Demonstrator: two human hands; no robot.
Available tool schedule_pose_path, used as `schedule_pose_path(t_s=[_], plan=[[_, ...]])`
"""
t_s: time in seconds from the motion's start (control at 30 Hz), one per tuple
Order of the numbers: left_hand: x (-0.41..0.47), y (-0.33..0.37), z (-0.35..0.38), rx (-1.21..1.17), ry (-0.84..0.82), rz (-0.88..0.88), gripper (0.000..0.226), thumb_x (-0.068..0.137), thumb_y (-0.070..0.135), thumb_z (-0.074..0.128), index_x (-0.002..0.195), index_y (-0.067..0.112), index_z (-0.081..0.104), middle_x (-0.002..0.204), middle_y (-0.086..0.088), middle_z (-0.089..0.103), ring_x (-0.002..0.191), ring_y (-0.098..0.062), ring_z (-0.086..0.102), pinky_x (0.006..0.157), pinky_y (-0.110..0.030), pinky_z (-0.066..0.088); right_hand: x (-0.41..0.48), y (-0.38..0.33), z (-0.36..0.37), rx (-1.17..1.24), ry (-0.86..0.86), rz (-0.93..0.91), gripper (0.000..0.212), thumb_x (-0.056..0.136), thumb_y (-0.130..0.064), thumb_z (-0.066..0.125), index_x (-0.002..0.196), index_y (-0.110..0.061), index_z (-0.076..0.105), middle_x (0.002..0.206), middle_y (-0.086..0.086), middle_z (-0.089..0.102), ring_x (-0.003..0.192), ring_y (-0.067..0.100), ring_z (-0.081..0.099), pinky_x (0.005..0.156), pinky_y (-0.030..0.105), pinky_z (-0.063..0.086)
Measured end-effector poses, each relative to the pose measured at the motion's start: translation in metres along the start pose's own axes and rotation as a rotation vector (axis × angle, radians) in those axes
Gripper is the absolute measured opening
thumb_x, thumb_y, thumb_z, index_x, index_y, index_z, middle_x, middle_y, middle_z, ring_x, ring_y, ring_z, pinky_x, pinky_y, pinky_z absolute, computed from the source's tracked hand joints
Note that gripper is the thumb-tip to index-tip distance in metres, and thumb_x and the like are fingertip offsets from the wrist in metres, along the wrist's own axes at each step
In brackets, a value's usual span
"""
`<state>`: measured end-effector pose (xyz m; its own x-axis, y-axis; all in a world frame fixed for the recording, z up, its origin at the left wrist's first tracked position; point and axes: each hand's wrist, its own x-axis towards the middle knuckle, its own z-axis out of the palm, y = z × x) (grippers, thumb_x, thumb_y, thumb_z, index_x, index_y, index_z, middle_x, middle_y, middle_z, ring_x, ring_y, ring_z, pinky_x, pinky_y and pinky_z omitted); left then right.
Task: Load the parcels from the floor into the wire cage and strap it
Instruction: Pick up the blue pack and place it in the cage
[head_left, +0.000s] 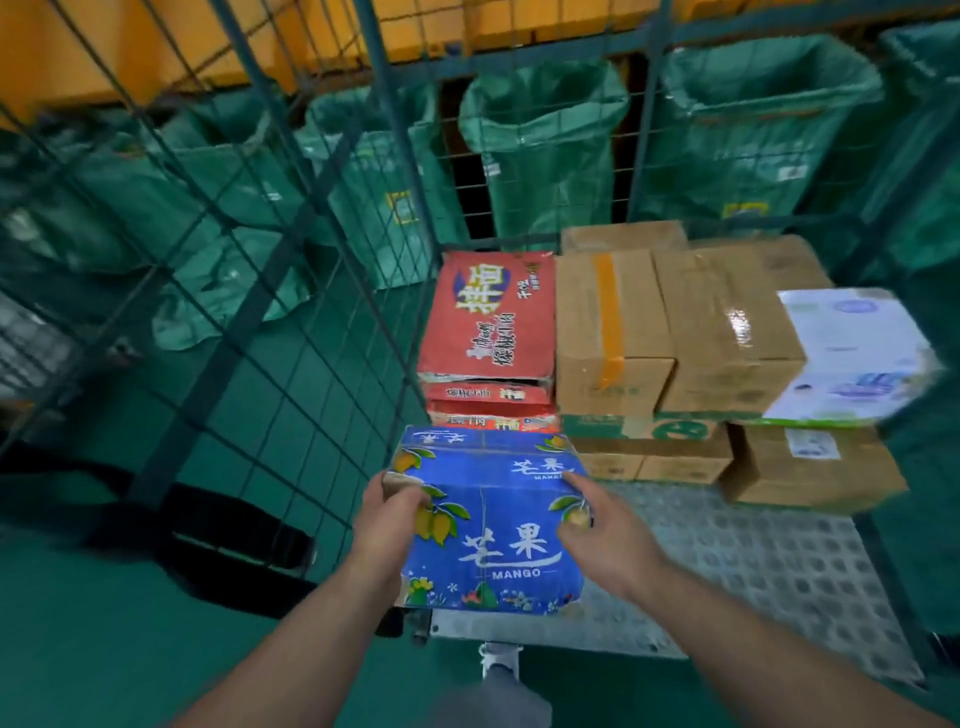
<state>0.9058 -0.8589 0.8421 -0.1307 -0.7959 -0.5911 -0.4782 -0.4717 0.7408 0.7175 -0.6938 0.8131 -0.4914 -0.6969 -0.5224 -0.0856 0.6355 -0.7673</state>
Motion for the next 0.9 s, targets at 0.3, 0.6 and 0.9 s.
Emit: schedule_pose_path(t_s=[0.3,0.6,0.9], plan=[[0.114,0.092,0.010,0.349,0.139,-0.032,0.049,0.077,0.051,0.051,0.124,0.038,0.051,0.129,-0.011,0.048,0.110,-0.031,0.041,0.090,-0.042,0.035,0.093,-0.095,-0.007,-0.296,0.048,0.032,0.059,0.091,-0.030,0.057,0.147,-0.038,0.042,0.100,-0.004,0.071,0.075,0.016,0.070,0.061,0.030,0.055],[0.186,0.221,0.056,-0.149,0.399,0.043,0.061,0.085,0.044,0.061,0.142,0.029,0.043,0.139,-0.019,0.050,0.121,-0.041,0.051,0.102,-0.045,0.044,0.206,-0.171,-0.032,-0.081,0.306,-0.107,0.071,0.063,-0.056,0.054,0.134,-0.050,0.048,0.118,0.007,0.065,0.090,0.025,0.066,0.085,0.037,0.054],[0.294,0.235,0.113,-0.519,0.258,0.031,0.080,0.056,0.045,0.067,0.131,0.039,0.040,0.114,-0.003,0.065,0.092,-0.033,0.069,0.085,-0.057,0.060,0.322,-0.137,-0.040,0.021,0.260,-0.222,0.063,0.065,-0.053,0.060,0.123,-0.071,0.041,0.123,-0.003,0.067,0.099,0.025,0.071,0.087,0.052,0.059]])
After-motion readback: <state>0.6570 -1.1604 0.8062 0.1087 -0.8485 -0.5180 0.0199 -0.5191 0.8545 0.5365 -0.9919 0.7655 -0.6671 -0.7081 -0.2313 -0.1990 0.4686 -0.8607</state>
